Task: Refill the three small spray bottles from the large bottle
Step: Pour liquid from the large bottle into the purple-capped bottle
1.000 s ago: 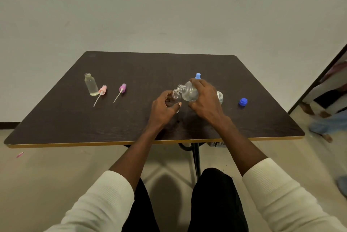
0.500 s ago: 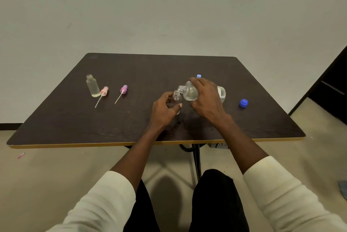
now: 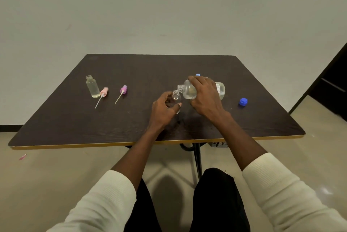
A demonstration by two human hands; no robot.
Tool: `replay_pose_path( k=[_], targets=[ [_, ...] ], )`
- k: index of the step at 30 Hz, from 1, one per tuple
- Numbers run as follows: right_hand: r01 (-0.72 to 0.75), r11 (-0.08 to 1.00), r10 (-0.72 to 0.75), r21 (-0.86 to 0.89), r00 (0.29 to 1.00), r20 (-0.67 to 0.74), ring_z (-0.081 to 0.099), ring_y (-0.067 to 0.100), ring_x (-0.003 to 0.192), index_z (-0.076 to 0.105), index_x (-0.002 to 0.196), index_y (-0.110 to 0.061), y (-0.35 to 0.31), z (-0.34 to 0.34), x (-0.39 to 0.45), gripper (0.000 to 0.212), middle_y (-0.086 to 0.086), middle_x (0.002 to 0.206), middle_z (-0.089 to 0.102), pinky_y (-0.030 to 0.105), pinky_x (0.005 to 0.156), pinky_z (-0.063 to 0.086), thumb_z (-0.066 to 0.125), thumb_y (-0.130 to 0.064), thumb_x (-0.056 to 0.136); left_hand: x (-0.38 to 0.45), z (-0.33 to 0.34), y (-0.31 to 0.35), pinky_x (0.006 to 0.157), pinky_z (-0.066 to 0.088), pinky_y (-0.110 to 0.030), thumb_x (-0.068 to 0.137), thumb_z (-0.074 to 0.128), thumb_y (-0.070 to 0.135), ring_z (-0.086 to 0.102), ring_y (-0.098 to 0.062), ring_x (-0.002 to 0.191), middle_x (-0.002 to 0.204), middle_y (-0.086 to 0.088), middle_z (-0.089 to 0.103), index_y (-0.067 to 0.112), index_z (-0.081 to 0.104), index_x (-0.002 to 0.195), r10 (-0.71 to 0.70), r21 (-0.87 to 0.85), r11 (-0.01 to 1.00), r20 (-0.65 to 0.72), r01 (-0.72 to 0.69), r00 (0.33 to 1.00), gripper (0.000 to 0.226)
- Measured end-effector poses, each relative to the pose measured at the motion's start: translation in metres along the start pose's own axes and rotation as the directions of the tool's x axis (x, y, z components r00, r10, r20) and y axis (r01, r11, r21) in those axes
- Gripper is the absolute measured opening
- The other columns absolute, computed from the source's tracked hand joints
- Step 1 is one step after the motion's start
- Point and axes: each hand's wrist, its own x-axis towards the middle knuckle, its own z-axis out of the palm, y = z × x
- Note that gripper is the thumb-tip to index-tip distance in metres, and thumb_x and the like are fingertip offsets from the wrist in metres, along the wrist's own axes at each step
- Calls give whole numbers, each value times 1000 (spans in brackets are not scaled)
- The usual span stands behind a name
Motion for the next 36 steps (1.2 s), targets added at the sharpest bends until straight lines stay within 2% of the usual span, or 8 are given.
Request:
replay_pose_path(
  k=[5,15,19,36],
  targets=[
    [-1,1000,2,-14,1000,22,47,29,123,52,133,-13,0,0,2,71,8,133,55,42,109,31,75,-7,66,0,0,0,82,58,-28,81,80,16,69,-7,91,101,7,72,19,66,114,4,0,1000,-3,-4,1000,35],
    [24,999,-22,-45,999,32,46,29,124,51,134,-12,0,-2,4,70,9,132,55,41,110,29,74,-8,68,1,0,-3,81,59,-33,81,80,20,69,-10,91,100,6,72,23,65,110,12,4,1000,-3,-12,1000,33],
    [37,998,-35,-51,999,32,47,29,124,50,135,-12,0,-3,5,70,9,133,55,41,111,29,74,-8,69,1,0,-1,82,59,-28,82,80,19,68,-6,92,101,8,72,25,64,112,14,8,1000,6,-14,1000,35],
    [79,994,-76,-78,996,35,49,29,120,52,134,-11,1,-4,8,70,8,130,57,42,112,27,72,-8,66,0,0,-1,83,59,-37,82,80,21,69,-11,91,99,7,72,21,65,110,-10,13,1000,3,10,1000,32]
  ],
)
